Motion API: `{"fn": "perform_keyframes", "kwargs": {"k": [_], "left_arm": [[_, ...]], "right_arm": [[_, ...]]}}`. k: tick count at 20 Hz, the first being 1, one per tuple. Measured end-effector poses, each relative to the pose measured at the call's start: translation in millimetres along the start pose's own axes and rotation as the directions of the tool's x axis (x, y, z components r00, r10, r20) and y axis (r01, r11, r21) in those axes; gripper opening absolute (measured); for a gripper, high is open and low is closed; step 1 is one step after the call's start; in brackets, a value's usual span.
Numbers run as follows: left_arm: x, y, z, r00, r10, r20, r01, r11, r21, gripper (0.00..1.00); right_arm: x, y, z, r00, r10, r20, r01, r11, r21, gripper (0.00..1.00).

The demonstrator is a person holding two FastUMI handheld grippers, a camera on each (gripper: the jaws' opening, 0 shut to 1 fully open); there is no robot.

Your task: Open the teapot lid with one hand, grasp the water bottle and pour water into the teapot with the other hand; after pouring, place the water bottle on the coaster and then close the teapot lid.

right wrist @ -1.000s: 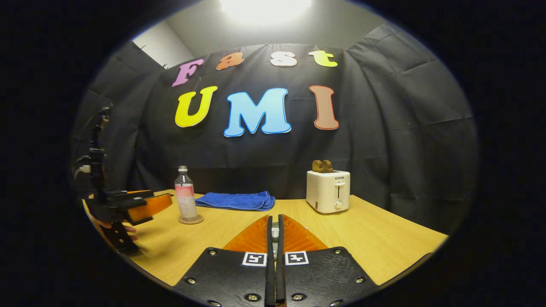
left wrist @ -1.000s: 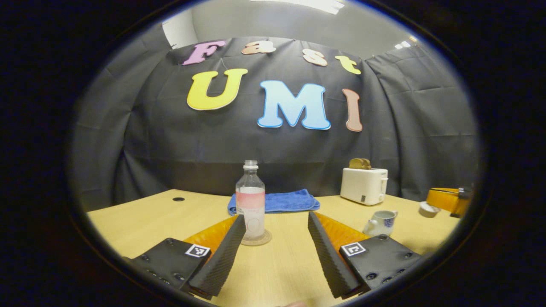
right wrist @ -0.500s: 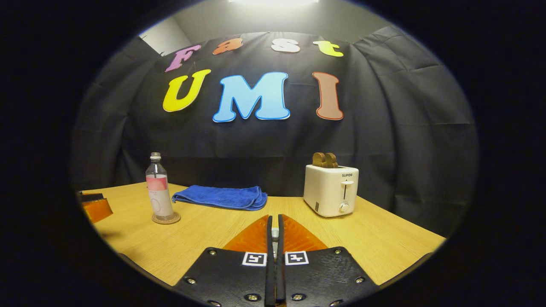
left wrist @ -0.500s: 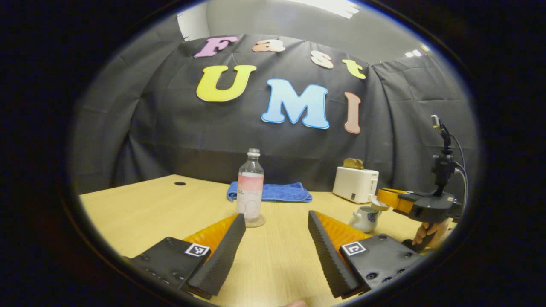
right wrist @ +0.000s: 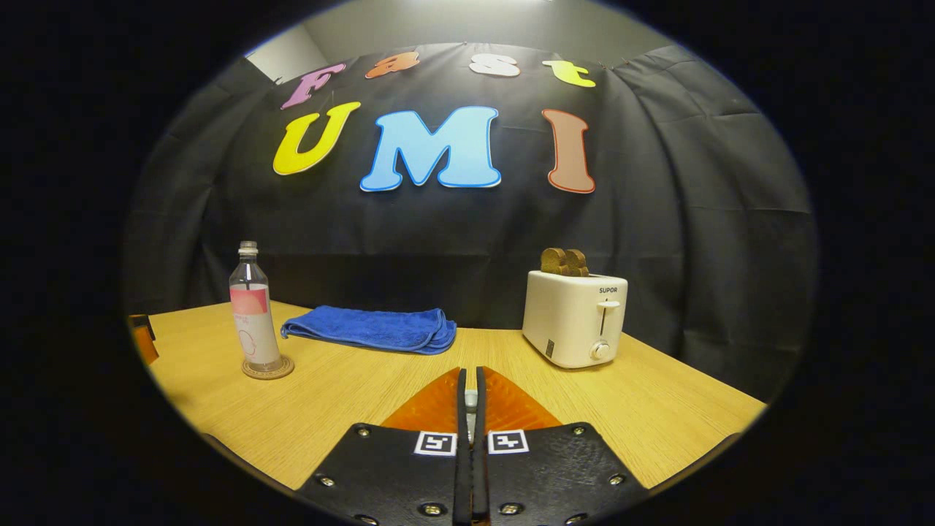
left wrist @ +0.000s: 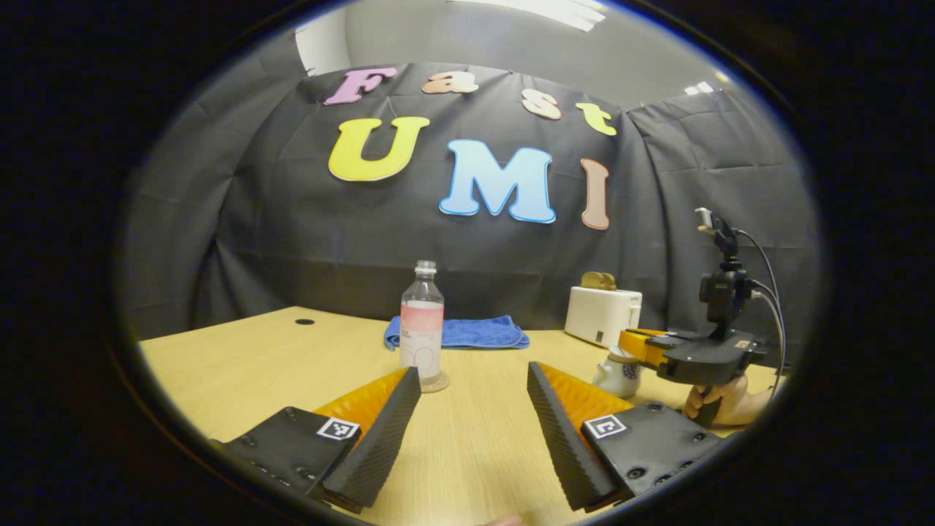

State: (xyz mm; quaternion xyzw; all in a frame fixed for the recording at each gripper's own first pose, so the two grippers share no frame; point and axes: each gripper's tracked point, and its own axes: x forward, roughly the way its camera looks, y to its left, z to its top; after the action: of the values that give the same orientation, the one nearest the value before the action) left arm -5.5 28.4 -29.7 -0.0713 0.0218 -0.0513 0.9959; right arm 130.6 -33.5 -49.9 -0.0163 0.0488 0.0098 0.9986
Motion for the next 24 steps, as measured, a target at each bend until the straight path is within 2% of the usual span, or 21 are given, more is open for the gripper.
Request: {"fn": "perform_keyframes", "kwargs": {"k": [1,2,5,8,14,15,17,22,23,24], "left_arm": [[0,0,2,1.0,0.001,0.005,-0.001,1.0,0.005,0.96],[0,-1,2,1.0,-0.001,0.006,0.001,1.0,0.006,1.0],[1,-2,-1,1.0,-0.004,-0.003,0.004,1.0,0.004,1.0],[-2,0,1,1.0,0.003,-0.004,-0.003,1.0,0.007,1.0],[-6,4,1,1.0,0.01,-0.006,-0.01,1.0,0.002,1.0],[-7,4,2,1.0,0.01,-0.004,-0.01,1.0,0.002,1.0],[-8,3,4,1.0,0.008,0.002,-0.008,1.0,0.008,1.0],[-11,0,10,1.0,0.01,0.013,-0.011,1.0,0.023,1.0],[-13,-1,12,1.0,0.012,0.018,-0.012,1.0,0.023,1.0],[-13,-4,13,1.0,0.009,0.024,-0.01,1.0,0.022,1.0]], "right_arm": [[1,-1,0,1.0,0.0,0.001,0.0,1.0,0.007,0.01],[2,-1,-1,1.0,-0.003,-0.005,0.003,1.0,0.01,0.01],[3,0,-2,1.0,-0.005,-0.014,0.005,1.0,0.006,0.01],[2,0,-3,1.0,-0.005,-0.02,0.005,1.0,0.005,0.08],[-3,3,-1,1.0,0.001,-0.019,-0.001,1.0,-0.029,0.11],[-5,1,1,1.0,-0.007,-0.01,0.006,0.999,-0.038,0.16],[-6,-1,8,1.0,-0.015,0.007,0.016,0.999,-0.046,0.17],[-38,4,24,1.0,0.002,0.028,-0.001,0.999,-0.042,0.17],[-48,7,27,1.0,0.006,0.03,-0.005,0.999,-0.036,0.24],[-61,8,30,0.999,0.008,0.036,-0.007,1.0,-0.026,0.26]]}}
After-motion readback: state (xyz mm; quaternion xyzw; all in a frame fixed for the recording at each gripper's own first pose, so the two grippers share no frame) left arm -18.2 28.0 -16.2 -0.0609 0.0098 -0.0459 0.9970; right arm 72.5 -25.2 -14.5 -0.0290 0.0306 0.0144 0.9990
